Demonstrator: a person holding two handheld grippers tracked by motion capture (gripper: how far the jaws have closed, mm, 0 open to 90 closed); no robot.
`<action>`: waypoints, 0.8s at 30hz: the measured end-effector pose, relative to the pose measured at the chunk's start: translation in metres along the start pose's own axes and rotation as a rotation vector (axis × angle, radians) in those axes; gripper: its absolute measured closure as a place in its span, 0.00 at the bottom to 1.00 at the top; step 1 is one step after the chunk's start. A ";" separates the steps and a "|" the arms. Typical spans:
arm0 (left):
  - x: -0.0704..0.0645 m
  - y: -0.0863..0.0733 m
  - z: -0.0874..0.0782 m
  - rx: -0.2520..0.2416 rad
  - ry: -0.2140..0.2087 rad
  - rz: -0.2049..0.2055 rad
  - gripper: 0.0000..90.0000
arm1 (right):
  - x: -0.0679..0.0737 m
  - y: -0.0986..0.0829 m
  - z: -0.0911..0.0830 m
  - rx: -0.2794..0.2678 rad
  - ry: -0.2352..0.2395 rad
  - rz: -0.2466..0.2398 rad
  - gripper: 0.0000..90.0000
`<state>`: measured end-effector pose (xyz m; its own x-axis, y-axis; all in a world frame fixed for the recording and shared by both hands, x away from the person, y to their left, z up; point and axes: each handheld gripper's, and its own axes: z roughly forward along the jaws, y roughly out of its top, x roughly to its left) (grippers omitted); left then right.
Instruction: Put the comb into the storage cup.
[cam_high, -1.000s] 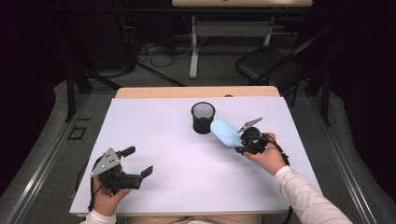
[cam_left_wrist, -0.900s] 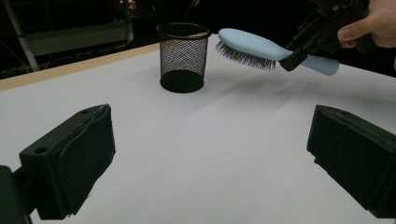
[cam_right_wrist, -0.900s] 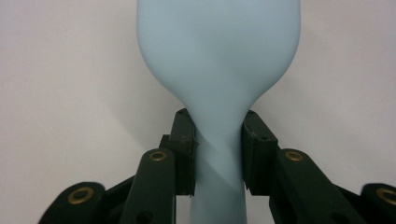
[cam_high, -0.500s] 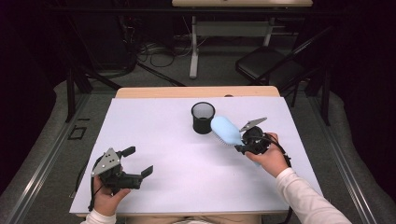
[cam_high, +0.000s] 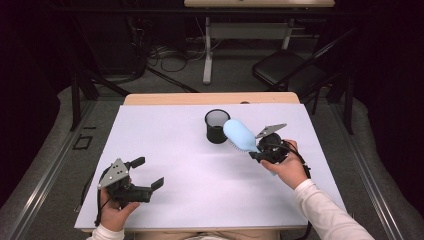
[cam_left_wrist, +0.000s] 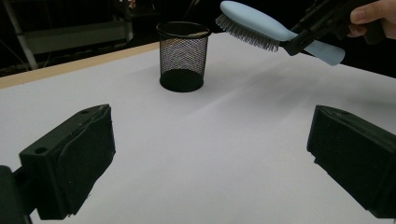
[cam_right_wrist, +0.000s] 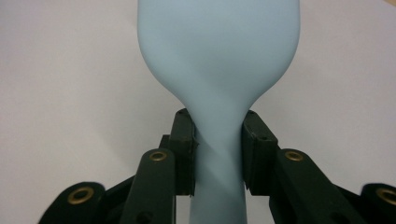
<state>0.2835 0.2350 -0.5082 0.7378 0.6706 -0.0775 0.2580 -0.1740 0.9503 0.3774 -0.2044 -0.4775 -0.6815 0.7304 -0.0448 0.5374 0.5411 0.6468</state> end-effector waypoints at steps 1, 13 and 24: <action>0.000 0.000 0.000 0.000 -0.001 0.000 0.01 | 0.001 0.001 0.000 -0.008 0.000 0.001 0.77; 0.001 0.000 0.000 -0.003 -0.005 -0.005 0.01 | 0.009 0.012 0.000 -0.081 0.020 0.012 0.77; 0.002 -0.001 0.000 0.002 0.003 -0.006 0.01 | 0.021 0.026 0.000 -0.158 0.032 -0.001 0.77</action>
<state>0.2850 0.2360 -0.5090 0.7344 0.6737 -0.0821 0.2637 -0.1719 0.9492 0.3773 -0.1745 -0.4616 -0.6989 0.7149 -0.0221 0.4541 0.4674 0.7585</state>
